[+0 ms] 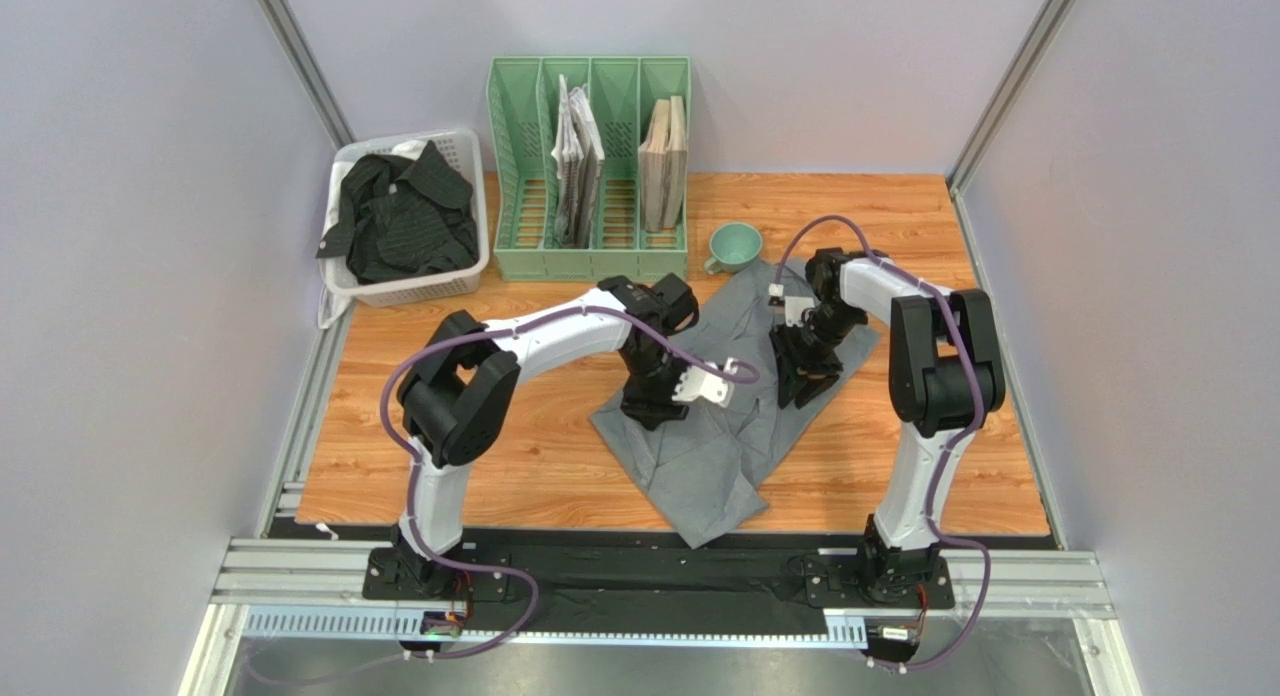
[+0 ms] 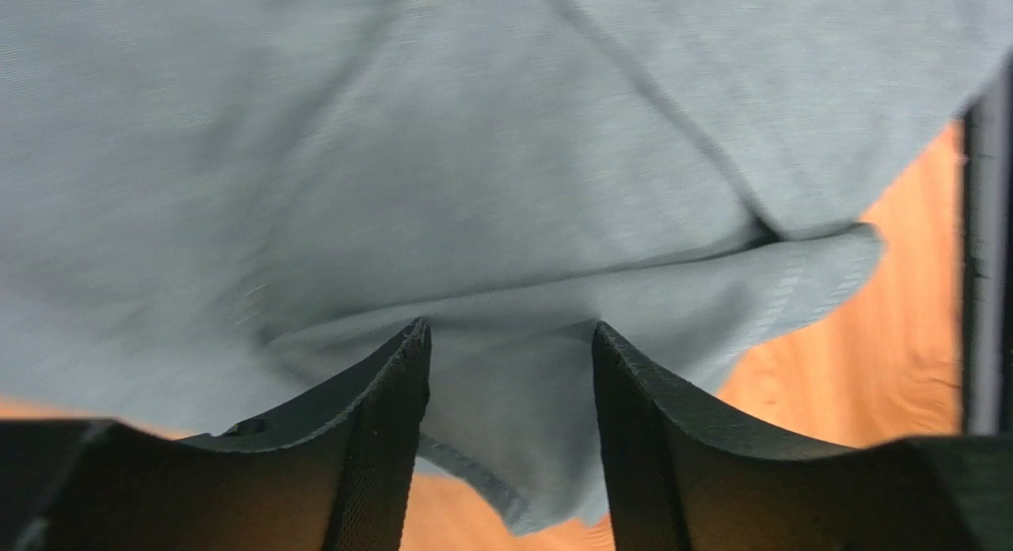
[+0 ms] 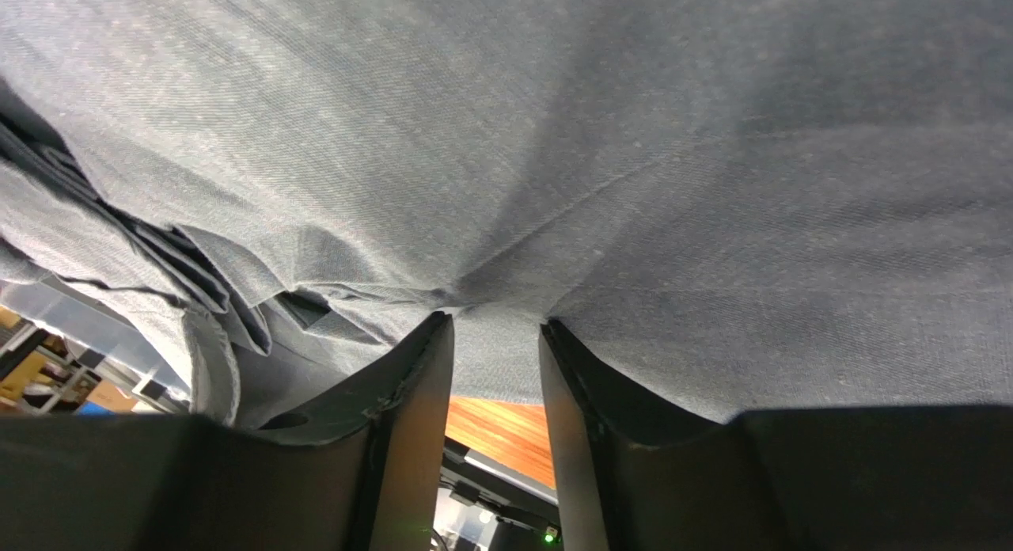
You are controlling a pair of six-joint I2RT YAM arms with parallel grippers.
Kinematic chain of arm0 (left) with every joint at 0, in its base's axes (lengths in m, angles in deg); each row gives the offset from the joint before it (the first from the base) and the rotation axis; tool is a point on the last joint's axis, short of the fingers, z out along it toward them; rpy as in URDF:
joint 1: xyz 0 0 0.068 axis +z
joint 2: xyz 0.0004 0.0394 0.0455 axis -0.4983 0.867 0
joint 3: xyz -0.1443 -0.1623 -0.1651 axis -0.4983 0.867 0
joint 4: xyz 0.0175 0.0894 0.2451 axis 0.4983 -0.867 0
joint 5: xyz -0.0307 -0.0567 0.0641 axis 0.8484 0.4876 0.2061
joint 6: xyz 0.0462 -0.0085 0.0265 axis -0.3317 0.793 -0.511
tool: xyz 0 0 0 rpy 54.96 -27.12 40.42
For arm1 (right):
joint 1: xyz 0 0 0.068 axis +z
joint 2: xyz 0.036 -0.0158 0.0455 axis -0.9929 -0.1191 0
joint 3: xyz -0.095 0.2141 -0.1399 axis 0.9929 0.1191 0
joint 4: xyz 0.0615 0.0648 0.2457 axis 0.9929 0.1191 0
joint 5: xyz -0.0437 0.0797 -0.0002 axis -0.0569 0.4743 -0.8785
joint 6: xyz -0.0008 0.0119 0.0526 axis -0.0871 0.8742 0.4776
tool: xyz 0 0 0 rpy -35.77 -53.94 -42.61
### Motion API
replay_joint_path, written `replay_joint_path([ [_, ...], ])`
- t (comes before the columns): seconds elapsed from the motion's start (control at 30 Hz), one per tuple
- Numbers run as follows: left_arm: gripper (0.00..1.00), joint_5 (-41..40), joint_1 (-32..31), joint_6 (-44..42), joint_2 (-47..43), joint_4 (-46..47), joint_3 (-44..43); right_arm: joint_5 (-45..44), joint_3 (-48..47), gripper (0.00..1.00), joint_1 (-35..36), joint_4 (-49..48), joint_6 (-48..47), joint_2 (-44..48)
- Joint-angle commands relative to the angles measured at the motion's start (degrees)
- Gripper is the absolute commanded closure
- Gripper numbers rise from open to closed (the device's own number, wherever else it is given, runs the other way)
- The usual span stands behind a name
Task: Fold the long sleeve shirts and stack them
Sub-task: Fold the shirt
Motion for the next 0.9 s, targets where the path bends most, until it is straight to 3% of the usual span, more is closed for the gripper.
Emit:
replay_joint_path([
  [0.0, 0.43, 1.0, -4.2, 0.9, 1.3, -7.7, 2.9, -3.3, 1.6, 0.61, -0.2, -2.0, 1.3, -1.1],
  [0.23, 0.46, 6.8, -11.9, 6.7, -3.7, -8.5, 14.2, -6.8, 8.4, 0.63, 1.4, -0.3, -4.2, 5.4],
  [0.33, 0.47, 11.8, -14.4, 10.1, -6.7, -8.6, 16.5, -6.1, 9.9, 0.63, 5.4, -1.1, -6.2, 6.1],
  [0.5, 0.47, 21.1, -16.5, 15.4, -11.6, -8.7, 18.6, -9.1, 8.5, 0.62, 18.0, -5.2, -7.4, 4.6],
  [0.6, 0.44, 25.1, -14.6, 17.2, -18.2, -7.6, 20.9, -9.5, 2.9, 0.62, 21.9, -5.6, -7.1, -0.6],
  [0.7, 0.25, 30.1, -5.7, 20.7, -29.7, -5.2, 24.0, -9.4, -3.4, 0.62, 24.5, -5.4, -8.0, -5.0],
  [0.73, 0.24, 30.8, -3.5, 23.8, -32.8, -3.2, 24.6, -9.2, -6.4, 0.62, 25.6, -5.5, -8.2, -5.9],
  [0.87, 0.19, 24.4, 2.7, 30.5, -51.0, 0.4, 26.7, -8.9, -13.0, 0.62, 29.3, -5.4, -11.2, -9.3],
])
